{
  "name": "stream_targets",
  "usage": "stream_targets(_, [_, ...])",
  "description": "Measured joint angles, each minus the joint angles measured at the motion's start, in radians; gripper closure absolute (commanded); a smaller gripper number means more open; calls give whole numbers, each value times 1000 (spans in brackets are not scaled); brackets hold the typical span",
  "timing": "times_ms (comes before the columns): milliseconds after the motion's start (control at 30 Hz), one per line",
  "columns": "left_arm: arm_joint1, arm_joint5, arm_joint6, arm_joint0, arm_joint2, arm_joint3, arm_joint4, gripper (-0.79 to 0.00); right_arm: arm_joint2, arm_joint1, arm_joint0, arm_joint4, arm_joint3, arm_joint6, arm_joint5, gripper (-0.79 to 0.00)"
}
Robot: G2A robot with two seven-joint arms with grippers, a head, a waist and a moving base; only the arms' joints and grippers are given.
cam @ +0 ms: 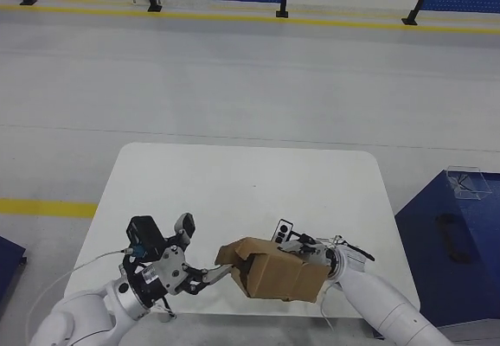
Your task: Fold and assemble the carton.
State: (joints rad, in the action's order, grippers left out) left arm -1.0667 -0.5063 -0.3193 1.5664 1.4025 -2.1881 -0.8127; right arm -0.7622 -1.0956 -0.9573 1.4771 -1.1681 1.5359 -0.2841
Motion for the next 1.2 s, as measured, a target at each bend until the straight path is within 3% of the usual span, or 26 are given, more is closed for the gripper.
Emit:
stream_targets(233, [-2,7,-17,-22,-33,15,-6,-785,6,-6,0,-5,-3,0,0,0])
stream_targets(467, [-5,89,80,-39,59,44,114,-785,-3,-6,1,13,-7,0,0,0])
stream_targets(567, [-4,120,77,-53,91,67,87,-785,-1,-4,0,15,-11,0,0,0])
stream_targets(667, [-4,137,35,-74,65,92,12,-785,6,-3,0,16,-15,0,0,0])
stream_targets(867, [-5,93,-27,-90,-3,90,-6,-785,14,-3,9,20,-12,0,0,0])
stream_targets(1200, [3,21,-82,-36,28,21,79,-785,25,-7,12,10,-8,0,0,0])
